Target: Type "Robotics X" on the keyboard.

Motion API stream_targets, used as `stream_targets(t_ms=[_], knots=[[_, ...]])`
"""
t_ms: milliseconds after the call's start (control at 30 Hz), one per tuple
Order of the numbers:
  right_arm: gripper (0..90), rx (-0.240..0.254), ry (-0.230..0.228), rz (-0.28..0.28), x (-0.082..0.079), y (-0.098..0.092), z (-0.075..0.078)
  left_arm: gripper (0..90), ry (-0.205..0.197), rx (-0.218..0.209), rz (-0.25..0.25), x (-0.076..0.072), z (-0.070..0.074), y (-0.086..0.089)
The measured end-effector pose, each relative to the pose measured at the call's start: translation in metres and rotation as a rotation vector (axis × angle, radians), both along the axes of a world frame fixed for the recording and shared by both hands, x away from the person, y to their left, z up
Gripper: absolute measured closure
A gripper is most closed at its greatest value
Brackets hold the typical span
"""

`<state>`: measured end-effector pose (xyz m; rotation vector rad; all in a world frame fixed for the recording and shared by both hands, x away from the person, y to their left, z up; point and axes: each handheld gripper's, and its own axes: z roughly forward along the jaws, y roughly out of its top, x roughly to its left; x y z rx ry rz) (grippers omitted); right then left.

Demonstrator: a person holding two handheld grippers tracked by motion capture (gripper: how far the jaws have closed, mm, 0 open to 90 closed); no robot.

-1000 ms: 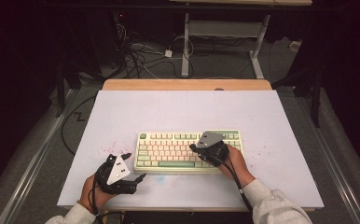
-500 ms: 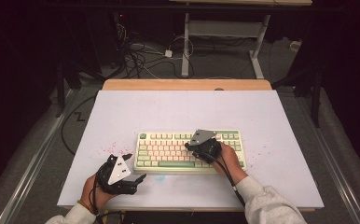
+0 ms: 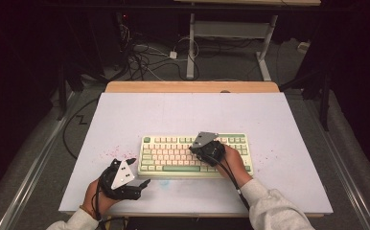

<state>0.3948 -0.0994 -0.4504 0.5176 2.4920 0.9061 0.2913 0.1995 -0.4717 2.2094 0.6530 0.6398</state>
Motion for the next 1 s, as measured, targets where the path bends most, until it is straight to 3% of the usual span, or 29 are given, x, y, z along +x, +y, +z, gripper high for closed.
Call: stream_targets(t_ms=[167, 333, 467, 800, 1000], knots=[[90.0, -0.016, -0.002, -0.003, 0.001, 0.000, 0.000, 16.0, 0.000, 0.004, -0.008, 0.000, 0.000, -0.001], [90.0, -0.065, 0.024, 0.009, 0.001, 0.003, 0.002, 16.1, -0.003, 0.015, -0.009, 0.000, -0.001, -0.001], [90.0, -0.015, 0.023, -0.006, 0.001, -0.001, 0.006, 16.1, -0.004, 0.017, -0.013, 0.000, -0.001, -0.002], [90.0, 0.057, -0.006, -0.011, -0.005, -0.008, 0.015, 16.1, -0.003, 0.024, -0.016, 0.000, -0.001, -0.002], [84.8, 0.101, -0.021, -0.015, -0.009, -0.013, 0.021, 16.2, -0.004, 0.025, -0.016, 0.000, -0.001, -0.002]])
